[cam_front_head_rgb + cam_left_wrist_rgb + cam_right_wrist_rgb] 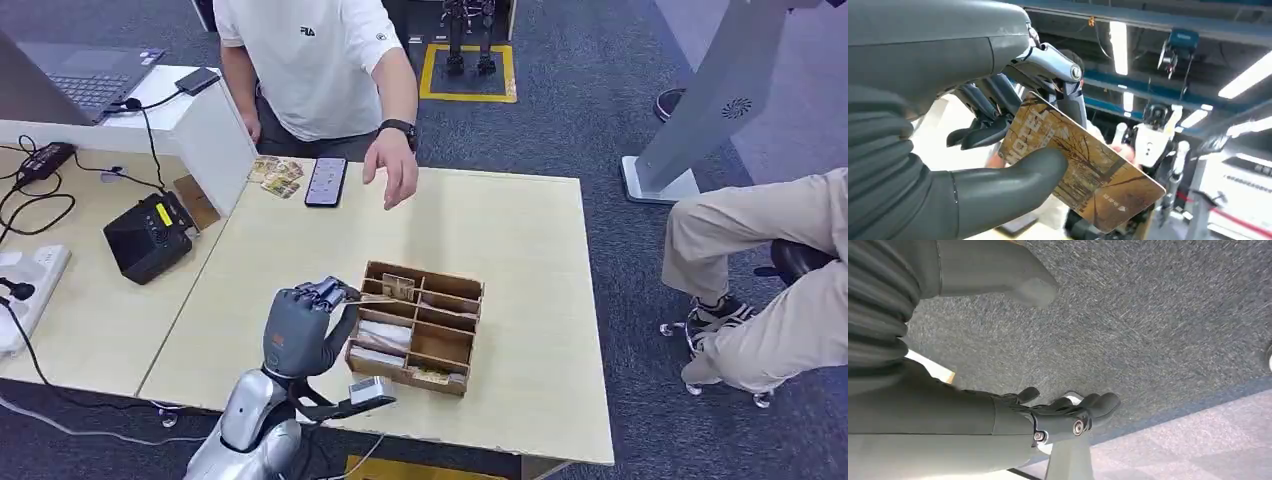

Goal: Pass the card to the sensor for recognition and then transmit it.

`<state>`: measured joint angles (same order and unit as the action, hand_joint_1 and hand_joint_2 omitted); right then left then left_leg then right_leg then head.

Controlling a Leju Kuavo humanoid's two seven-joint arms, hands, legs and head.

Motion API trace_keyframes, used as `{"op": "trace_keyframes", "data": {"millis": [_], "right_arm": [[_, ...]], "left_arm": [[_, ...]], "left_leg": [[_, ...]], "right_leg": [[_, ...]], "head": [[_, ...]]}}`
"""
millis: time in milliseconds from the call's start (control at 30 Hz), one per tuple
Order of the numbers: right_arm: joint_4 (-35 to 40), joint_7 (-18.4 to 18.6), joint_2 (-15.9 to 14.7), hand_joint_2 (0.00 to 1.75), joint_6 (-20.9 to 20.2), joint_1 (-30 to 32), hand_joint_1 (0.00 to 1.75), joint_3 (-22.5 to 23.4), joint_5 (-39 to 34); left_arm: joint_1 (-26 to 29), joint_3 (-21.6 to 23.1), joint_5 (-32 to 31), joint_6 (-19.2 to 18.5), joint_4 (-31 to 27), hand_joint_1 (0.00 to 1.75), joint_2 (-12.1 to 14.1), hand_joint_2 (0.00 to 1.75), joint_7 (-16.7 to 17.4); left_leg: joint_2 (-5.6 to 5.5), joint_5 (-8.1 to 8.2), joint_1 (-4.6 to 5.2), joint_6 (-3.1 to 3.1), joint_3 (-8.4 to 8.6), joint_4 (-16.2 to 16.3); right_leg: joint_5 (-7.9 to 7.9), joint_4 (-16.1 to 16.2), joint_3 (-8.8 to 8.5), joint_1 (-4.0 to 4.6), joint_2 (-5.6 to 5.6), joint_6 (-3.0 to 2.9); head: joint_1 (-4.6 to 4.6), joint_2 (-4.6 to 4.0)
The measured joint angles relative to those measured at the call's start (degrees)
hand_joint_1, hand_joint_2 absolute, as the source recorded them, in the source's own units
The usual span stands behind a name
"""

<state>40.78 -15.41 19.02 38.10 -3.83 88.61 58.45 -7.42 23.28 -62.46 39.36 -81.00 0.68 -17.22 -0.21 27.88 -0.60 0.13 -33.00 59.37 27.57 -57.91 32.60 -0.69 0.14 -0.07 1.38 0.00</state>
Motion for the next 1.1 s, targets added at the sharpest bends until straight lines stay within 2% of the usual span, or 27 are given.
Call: {"op": "trace_keyframes", "data": {"millis": [167,333,533,700,967,1000,1033,1100], "right_arm": [[-0.54,-0.72,0.00,1.75,0.00,-0.63,0.00,0.00,0.90],[-1.14,-1.68,0.00,1.75,0.00,-1.10,0.00,0.00,1.14],[-2.10,-1.97,0.00,1.75,0.00,-1.39,0.00,-0.02,2.56],[-3.06,-2.29,-0.02,1.75,0.00,-1.60,0.00,-0.02,3.08],[-4.50,-3.56,-0.24,1.75,0.00,-1.85,0.00,-0.04,2.86],[-4.63,-3.56,-0.26,1.75,0.00,-1.89,0.00,-0.02,2.75],[-4.76,-3.58,-0.28,1.75,0.00,-1.92,0.00,-0.04,2.73],[-4.96,-3.63,-0.31,1.75,0.00,-1.97,0.00,-0.04,2.73]], "left_arm": [[-5.55,-0.61,14.45,-3.30,0.06,1.75,-1.55,1.75,-1.88],[-12.91,-1.88,20.96,-7.63,2.93,1.75,-3.08,1.75,0.00],[-22.47,-4.11,22.03,-8.74,12.14,1.75,-4.52,1.75,3.41],[-29.04,-4.87,20.56,-9.31,20.66,1.75,-5.35,1.75,6.51],[-34.01,-4.87,17.31,-8.22,29.33,1.75,-6.18,1.75,9.33],[-34.24,-4.87,17.31,-8.22,30.12,0.80,-6.25,1.75,9.36],[-34.47,-4.87,17.31,-8.22,30.69,0.00,-6.32,1.75,9.42],[-34.79,-4.87,17.33,-8.22,31.34,0.00,-6.34,1.75,9.51]], "left_leg": [[0.01,-0.02,-0.01,0.00,0.00,0.00],[-0.04,-0.09,0.00,0.03,-0.01,0.02],[-0.05,-0.11,0.00,0.01,-0.03,0.03],[-0.04,-0.11,0.00,0.01,-0.03,0.03],[-0.03,-0.10,0.01,0.01,-0.04,0.03],[-0.03,-0.10,0.01,0.01,-0.04,0.03],[-0.03,-0.10,0.01,0.01,-0.04,0.03],[-0.03,-0.10,0.01,0.01,-0.04,0.03]], "right_leg": [[-0.03,0.00,0.00,0.00,0.00,-0.03],[-0.06,-0.01,-0.01,0.00,-0.06,-0.01],[-0.07,-0.01,0.00,0.00,-0.06,0.01],[-0.08,-0.02,0.00,0.00,-0.05,0.01],[-0.07,-0.02,0.01,0.00,-0.01,0.01],[-0.07,-0.02,0.02,0.00,-0.01,0.01],[-0.07,-0.02,0.02,0.00,-0.01,0.01],[-0.07,-0.02,0.02,0.00,-0.01,0.01]], "head": [[-0.02,0.00],[-0.04,0.00],[-0.02,0.00],[-0.02,0.00],[-0.04,0.00],[-0.02,0.00],[-0.02,0.00],[-0.02,0.00]]}}
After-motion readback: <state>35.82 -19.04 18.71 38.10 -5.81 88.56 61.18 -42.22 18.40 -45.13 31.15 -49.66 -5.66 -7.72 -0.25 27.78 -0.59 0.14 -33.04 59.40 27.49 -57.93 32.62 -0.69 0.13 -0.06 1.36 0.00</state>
